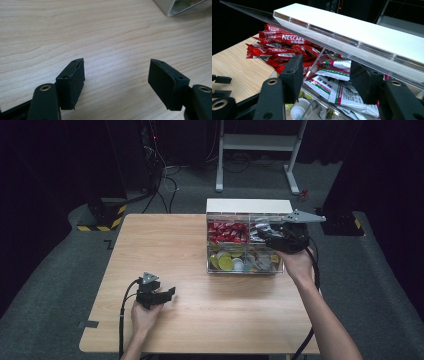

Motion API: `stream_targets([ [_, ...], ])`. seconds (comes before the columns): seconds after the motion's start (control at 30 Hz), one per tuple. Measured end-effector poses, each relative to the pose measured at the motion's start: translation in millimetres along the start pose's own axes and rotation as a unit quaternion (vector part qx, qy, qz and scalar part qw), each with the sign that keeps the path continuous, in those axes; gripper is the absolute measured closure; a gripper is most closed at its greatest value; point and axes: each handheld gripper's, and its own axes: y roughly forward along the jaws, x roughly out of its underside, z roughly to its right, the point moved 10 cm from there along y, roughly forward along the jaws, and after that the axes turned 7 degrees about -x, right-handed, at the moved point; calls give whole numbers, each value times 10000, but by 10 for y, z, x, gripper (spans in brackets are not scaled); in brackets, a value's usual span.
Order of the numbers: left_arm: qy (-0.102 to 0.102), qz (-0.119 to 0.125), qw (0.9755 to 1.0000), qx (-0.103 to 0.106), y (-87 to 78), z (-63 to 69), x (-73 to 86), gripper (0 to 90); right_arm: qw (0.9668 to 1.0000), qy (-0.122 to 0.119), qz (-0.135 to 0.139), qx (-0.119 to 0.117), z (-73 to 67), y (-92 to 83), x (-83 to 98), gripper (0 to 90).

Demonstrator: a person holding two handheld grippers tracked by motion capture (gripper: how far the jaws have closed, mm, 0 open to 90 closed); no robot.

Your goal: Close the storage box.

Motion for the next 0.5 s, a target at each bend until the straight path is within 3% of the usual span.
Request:
stream_targets([
  [0.27, 126, 226, 9994, 235, -113, 129, -221, 309, 10000, 14, 3, 13, 16, -7, -53, 444],
  [0.33, 299, 355, 9985, 278, -162, 188, -329, 311, 10000, 27, 4, 19, 20, -11, -83, 444],
  [0.5, 340, 420, 9975, 449, -203, 276, -470, 312, 10000, -18, -5, 18, 25, 7, -85, 445],
])
